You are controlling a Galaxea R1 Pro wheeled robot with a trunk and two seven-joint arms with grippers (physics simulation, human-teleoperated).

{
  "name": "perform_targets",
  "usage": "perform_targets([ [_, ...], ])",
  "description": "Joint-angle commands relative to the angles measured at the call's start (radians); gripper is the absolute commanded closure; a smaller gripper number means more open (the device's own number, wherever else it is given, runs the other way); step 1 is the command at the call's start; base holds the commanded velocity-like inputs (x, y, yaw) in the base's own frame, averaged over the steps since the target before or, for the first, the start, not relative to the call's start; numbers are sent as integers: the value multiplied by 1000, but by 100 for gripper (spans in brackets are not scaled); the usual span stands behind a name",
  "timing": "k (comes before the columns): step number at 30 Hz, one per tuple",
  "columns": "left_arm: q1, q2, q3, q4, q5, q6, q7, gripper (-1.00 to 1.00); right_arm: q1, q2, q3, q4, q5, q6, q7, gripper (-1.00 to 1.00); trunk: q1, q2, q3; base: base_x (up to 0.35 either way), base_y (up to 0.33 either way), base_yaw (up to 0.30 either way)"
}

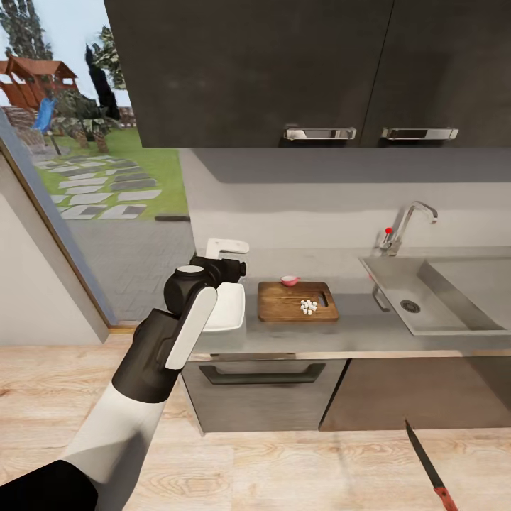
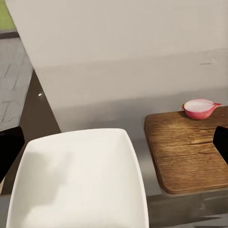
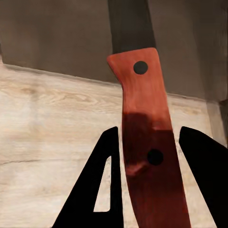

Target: In the kitchen, take the Vidalia onion out of the sink, dice it on the chopping board with the paring knife, put the diced onion into the bowl on the countertop, then place both the paring knife and the chopping board into the sink.

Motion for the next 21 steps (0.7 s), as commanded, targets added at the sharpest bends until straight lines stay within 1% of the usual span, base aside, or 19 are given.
perform_targets([
  [1, -1, 0, -1, -1, 10, 3, 10, -100, -2, -2, -6, 26, 77, -6, -101, 100, 1, -2, -2, 0, 0, 0],
  [2, -1, 0, -1, -1, 10, 3, 10, -100, -2, 0, -6, 45, 132, -7, -198, 100, 1, -2, -2, 0, 0, 0],
  [3, -1, 0, -1, -1, 10, 3, 10, -100, -2, 3, -6, 59, 137, -8, -273, 100, 1, -2, -2, 0, 0, 0],
  [4, -1, 0, -1, -1, 10, 3, 10, -100, -1, 9, -6, 68, 137, -9, -322, 100, 1, -2, -2, 0, 0, 0],
  [6, -1, 0, -1, -1, 10, 3, 10, -100, 1, 25, -6, 78, 137, -9, -383, 100, 1, -2, -2, 0, 0, 0],
  [7, -1, 0, -1, -1, 10, 3, 10, -100, 1, 30, -6, 80, 137, -8, -395, 100, 1, -2, -2, 0, 0, 0],
  [8, -1, 0, -1, 0, 10, 3, 10, -100, 2, 48, -6, 82, 137, -5, -421, 100, 1, -2, -2, 0, 0, 0],
  [9, -1, 0, -1, 1, 10, 3, 10, -100, 2, 56, -5, 83, 137, -3, -437, 100, 1, -2, -2, 0, 0, 0],
  [10, -1, 0, -1, 1, 10, 3, 10, -100, 2, 67, -5, 84, 137, 9, -482, 100, 1, -2, -2, 0, 0, 0],
  [12, -1, 0, -1, 1, 10, 3, 10, -100, 3, 72, 1, 86, 137, 48, -525, 100, 1, -2, -2, 0, 0, 0],
  [13, -1, 0, -1, 1, 10, 3, 10, -100, 3, 72, 14, 89, 137, 80, -537, 100, 1, -2, -2, 0, 0, 0],
  [14, -1, 0, -1, 1, 10, 2, 10, -100, 3, 69, 54, 112, 137, 139, -547, 100, 1, -2, -2, 0, 0, 0],
  [15, -1, 0, -1, 1, 10, 2, 10, -100, 3, 68, 114, 164, 137, 200, -555, 100, 1, -2, -2, 0, 0, 0],
  [16, -1, 0, -1, 1, 10, 2, 10, -100, 3, 68, 134, 183, 137, 218, -558, 100, 1, -2, -2, 0, 0, 0],
  [17, -1, 0, -1, 2, 10, 2, 10, -100, 3, 70, 177, 231, 137, 259, -564, 100, 1, -2, -2, 0, 0, 0],
  [19, -1, 0, -1, 2, 10, 2, 10, -100, 3, 75, 204, 271, 137, 284, -574, 100, 1, -2, -2, 0, 0, 0],
  [21, -1, 0, -1, 2, 10, 2, 10, -100, 4, 86, 216, 290, 137, 289, -579, 100, 1, -2, -2, 0, 0, 0],
])
